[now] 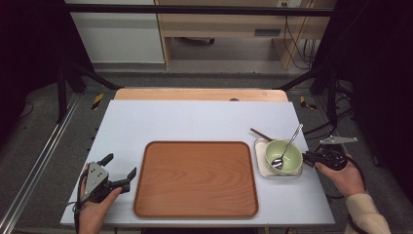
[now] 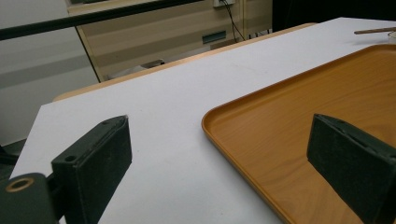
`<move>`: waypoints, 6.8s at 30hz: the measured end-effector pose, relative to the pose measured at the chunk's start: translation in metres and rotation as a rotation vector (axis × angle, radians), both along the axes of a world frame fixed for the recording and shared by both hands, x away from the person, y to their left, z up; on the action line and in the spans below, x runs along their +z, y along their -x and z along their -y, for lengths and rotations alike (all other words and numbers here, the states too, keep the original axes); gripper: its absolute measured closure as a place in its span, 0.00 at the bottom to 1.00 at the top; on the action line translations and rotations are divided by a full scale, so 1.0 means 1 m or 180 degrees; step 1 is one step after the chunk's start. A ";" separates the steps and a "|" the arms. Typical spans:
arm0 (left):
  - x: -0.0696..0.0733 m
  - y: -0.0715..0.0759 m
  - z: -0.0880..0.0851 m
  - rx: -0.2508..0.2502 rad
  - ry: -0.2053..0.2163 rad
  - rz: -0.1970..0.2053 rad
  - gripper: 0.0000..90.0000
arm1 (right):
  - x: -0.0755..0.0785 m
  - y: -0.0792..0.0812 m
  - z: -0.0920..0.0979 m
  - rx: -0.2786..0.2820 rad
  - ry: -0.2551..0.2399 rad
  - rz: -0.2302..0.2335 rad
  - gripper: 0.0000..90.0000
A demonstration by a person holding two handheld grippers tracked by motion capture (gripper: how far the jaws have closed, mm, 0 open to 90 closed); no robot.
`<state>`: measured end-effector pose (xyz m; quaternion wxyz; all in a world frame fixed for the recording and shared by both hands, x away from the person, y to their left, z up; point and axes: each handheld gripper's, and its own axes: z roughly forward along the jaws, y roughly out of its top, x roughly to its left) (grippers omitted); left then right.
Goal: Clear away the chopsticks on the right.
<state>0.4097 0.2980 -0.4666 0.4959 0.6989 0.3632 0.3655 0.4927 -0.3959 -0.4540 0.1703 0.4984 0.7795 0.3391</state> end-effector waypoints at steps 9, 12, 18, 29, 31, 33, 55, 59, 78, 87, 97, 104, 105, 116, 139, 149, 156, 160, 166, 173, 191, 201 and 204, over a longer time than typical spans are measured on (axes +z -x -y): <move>0.000 0.000 0.001 -0.0026 -0.0006 -0.0005 0.07 | -0.004 -0.004 0.001 -0.0003 -0.0039 -0.0066 0.85; 0.000 0.000 0.001 -0.0034 -0.0017 -0.0007 0.07 | -0.004 -0.005 0.001 0.0003 -0.0056 -0.0075 0.85; -0.001 0.000 0.002 -0.0045 -0.0018 -0.0011 0.07 | -0.005 -0.006 0.001 0.0030 -0.0085 -0.0106 0.88; -0.001 0.001 0.003 -0.0061 -0.0025 -0.0007 0.07 | -0.004 -0.003 -0.001 0.0106 -0.0194 -0.0113 0.94; -0.001 0.001 0.003 -0.0058 -0.0026 -0.0004 0.07 | -0.002 -0.003 0.000 0.0081 -0.0180 -0.0095 0.94; -0.001 0.001 0.003 -0.0052 -0.0028 0.0000 0.07 | 0.000 -0.002 0.000 0.0046 -0.0182 -0.0072 0.94; -0.001 0.001 0.005 -0.0071 0.0036 0.0044 0.07 | 0.026 0.034 0.000 -0.0515 -0.0082 0.0117 0.94; -0.002 -0.001 0.008 -0.0037 0.0078 0.0039 0.07 | 0.027 0.041 0.002 -0.0558 -0.0148 0.0139 0.94; 0.018 0.003 -0.002 0.0317 -0.0026 0.0340 0.07 | 0.034 0.059 0.014 -0.0880 -0.0237 0.0157 0.94; 0.016 0.010 -0.009 0.0288 0.0076 0.0326 0.07 | 0.052 0.070 0.010 -0.1004 -0.0202 0.0301 0.94; 0.013 0.015 -0.007 0.0198 -0.0021 0.0300 0.07 | 0.065 0.073 0.006 -0.1044 -0.0133 0.0389 0.94; 0.014 0.014 -0.006 0.0194 -0.0029 0.0303 0.07 | 0.068 0.064 0.005 -0.1078 -0.0138 0.0405 0.94; 0.014 0.014 -0.006 0.0197 -0.0033 0.0303 0.07 | 0.070 0.062 0.004 -0.1071 -0.0152 0.0434 0.94; 0.011 0.011 -0.001 0.0142 -0.0032 0.0250 0.06 | 0.093 0.040 -0.037 -0.0730 -0.0310 0.0692 0.94; 0.001 0.015 -0.004 0.0084 -0.0004 0.0121 0.06 | 0.089 0.077 -0.159 0.0005 -0.0365 0.0738 0.94; 0.001 0.018 -0.014 0.0048 0.0212 0.0106 0.06 | 0.066 0.097 -0.207 0.0234 -0.0237 0.0634 0.94; 0.003 0.020 -0.011 0.0072 0.0203 0.0123 0.06 | 0.043 0.112 -0.211 0.0250 -0.0277 0.0539 0.94; 0.002 0.019 -0.011 0.0076 0.0157 0.0123 0.06 | 0.035 0.116 -0.214 0.0243 -0.0281 0.0449 0.94; 0.002 0.019 -0.014 0.0093 0.0173 0.0128 0.06 | 0.023 0.119 -0.220 0.0170 -0.0273 0.0305 0.94; 0.003 0.020 -0.014 0.0098 0.0183 0.0141 0.07 | 0.012 0.129 -0.219 0.0058 -0.0186 0.0242 0.94; 0.003 0.018 -0.012 0.0071 0.0174 0.0138 0.07 | -0.008 0.130 -0.225 -0.0021 -0.0040 0.0031 0.94; 0.002 0.018 -0.013 0.0072 0.0173 0.0136 0.07 | -0.012 0.128 -0.225 -0.0024 -0.0015 -0.0025 0.94; 0.002 0.018 -0.012 0.0070 0.0169 0.0134 0.07 | -0.013 0.128 -0.226 -0.0038 -0.0014 -0.0061 0.94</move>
